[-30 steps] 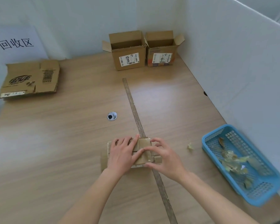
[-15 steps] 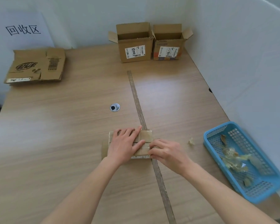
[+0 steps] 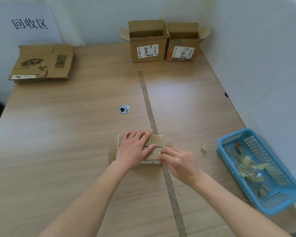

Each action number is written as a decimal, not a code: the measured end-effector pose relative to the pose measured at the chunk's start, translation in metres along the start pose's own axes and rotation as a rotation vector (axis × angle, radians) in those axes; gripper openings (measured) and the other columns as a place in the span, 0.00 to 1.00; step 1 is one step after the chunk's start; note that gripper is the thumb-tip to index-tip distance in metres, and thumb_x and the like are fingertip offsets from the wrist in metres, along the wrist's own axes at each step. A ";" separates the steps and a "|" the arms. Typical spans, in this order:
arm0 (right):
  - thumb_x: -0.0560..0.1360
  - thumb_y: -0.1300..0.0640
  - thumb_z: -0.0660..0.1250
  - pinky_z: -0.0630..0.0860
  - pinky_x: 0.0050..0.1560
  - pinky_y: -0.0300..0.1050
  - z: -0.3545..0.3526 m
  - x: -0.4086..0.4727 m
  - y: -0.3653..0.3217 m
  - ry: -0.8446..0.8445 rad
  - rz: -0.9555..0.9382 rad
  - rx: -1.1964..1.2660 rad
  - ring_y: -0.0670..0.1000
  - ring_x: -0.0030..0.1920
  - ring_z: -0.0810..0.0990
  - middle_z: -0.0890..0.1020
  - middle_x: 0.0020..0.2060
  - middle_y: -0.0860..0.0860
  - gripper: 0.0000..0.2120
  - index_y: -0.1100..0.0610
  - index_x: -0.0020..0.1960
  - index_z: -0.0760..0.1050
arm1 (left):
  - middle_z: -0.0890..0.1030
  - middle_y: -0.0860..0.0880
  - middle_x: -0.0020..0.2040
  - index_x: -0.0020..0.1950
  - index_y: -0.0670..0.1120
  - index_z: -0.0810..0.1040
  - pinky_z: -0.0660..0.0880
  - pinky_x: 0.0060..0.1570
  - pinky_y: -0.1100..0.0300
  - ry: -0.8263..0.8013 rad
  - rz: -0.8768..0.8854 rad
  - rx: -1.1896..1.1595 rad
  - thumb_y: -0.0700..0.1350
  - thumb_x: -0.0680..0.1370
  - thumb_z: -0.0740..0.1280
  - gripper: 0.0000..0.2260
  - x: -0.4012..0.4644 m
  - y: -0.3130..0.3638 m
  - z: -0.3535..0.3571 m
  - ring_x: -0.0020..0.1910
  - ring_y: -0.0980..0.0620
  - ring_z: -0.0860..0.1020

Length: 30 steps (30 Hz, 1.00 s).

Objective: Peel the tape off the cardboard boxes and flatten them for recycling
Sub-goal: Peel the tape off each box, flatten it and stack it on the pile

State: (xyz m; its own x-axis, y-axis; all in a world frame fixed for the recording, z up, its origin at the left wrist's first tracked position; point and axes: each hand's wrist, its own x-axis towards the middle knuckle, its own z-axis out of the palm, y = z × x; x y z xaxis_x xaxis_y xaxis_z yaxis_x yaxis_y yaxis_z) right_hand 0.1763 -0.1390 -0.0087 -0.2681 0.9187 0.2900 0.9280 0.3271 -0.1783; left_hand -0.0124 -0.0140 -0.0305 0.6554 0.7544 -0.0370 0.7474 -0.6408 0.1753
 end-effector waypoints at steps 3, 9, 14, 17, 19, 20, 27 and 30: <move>0.78 0.59 0.67 0.64 0.22 0.41 0.005 0.000 -0.008 0.000 0.037 -0.036 0.46 0.42 0.78 0.79 0.46 0.43 0.05 0.51 0.45 0.76 | 0.74 0.56 0.66 0.80 0.57 0.61 0.59 0.70 0.51 -0.001 -0.002 0.001 0.69 0.80 0.41 0.32 0.000 0.000 0.000 0.67 0.53 0.70; 0.75 0.64 0.68 0.73 0.22 0.45 0.005 0.002 -0.006 -0.063 0.067 0.095 0.48 0.45 0.77 0.76 0.47 0.45 0.06 0.54 0.46 0.74 | 0.75 0.57 0.66 0.79 0.58 0.62 0.60 0.69 0.51 0.006 0.011 -0.024 0.69 0.80 0.43 0.32 0.002 -0.002 0.000 0.67 0.54 0.70; 0.77 0.63 0.70 0.75 0.40 0.46 0.005 0.005 0.006 -0.125 0.143 0.384 0.46 0.42 0.74 0.75 0.49 0.44 0.06 0.55 0.47 0.74 | 0.75 0.57 0.65 0.78 0.58 0.64 0.60 0.69 0.51 0.022 0.009 -0.035 0.69 0.80 0.45 0.30 0.002 -0.001 0.000 0.66 0.54 0.70; 0.76 0.57 0.74 0.79 0.44 0.44 0.003 -0.001 0.008 -0.119 0.202 0.482 0.43 0.44 0.78 0.76 0.51 0.41 0.09 0.52 0.54 0.77 | 0.76 0.57 0.65 0.77 0.58 0.65 0.60 0.69 0.51 0.031 0.011 -0.037 0.69 0.81 0.45 0.30 0.001 -0.002 0.002 0.66 0.53 0.70; 0.74 0.54 0.76 0.78 0.36 0.43 0.001 -0.001 0.005 -0.085 0.164 0.362 0.41 0.41 0.77 0.77 0.50 0.41 0.12 0.49 0.54 0.78 | 0.76 0.57 0.65 0.77 0.58 0.65 0.60 0.69 0.51 0.039 0.011 -0.049 0.69 0.81 0.46 0.29 0.001 -0.002 0.003 0.65 0.53 0.70; 0.73 0.54 0.77 0.75 0.30 0.43 -0.001 0.001 0.004 -0.051 0.124 0.268 0.42 0.39 0.76 0.78 0.48 0.41 0.09 0.48 0.51 0.79 | 0.76 0.56 0.64 0.77 0.57 0.65 0.60 0.69 0.51 0.042 0.011 -0.052 0.69 0.81 0.46 0.29 0.001 -0.002 0.004 0.65 0.53 0.70; 0.72 0.62 0.75 0.65 0.22 0.44 -0.010 0.013 -0.007 -0.104 -0.078 -0.112 0.49 0.38 0.78 0.78 0.41 0.46 0.08 0.53 0.43 0.77 | 0.76 0.56 0.63 0.76 0.57 0.66 0.61 0.68 0.51 0.059 0.005 -0.051 0.69 0.81 0.46 0.29 0.002 -0.002 0.006 0.64 0.53 0.71; 0.68 0.65 0.76 0.65 0.20 0.43 -0.007 0.012 -0.011 -0.172 -0.063 -0.151 0.49 0.39 0.76 0.76 0.41 0.48 0.11 0.55 0.44 0.76 | 0.76 0.56 0.63 0.77 0.57 0.66 0.60 0.69 0.51 0.051 0.007 -0.060 0.69 0.81 0.45 0.30 0.002 -0.002 0.005 0.65 0.53 0.71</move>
State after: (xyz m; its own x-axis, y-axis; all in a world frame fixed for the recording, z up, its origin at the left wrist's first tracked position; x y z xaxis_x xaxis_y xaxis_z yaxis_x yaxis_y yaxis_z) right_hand 0.1646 -0.1333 0.0034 -0.3546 0.9260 0.1292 0.9329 0.3597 -0.0181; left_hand -0.0123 -0.0118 -0.0354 0.6534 0.7569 0.0144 0.7336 -0.6378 0.2346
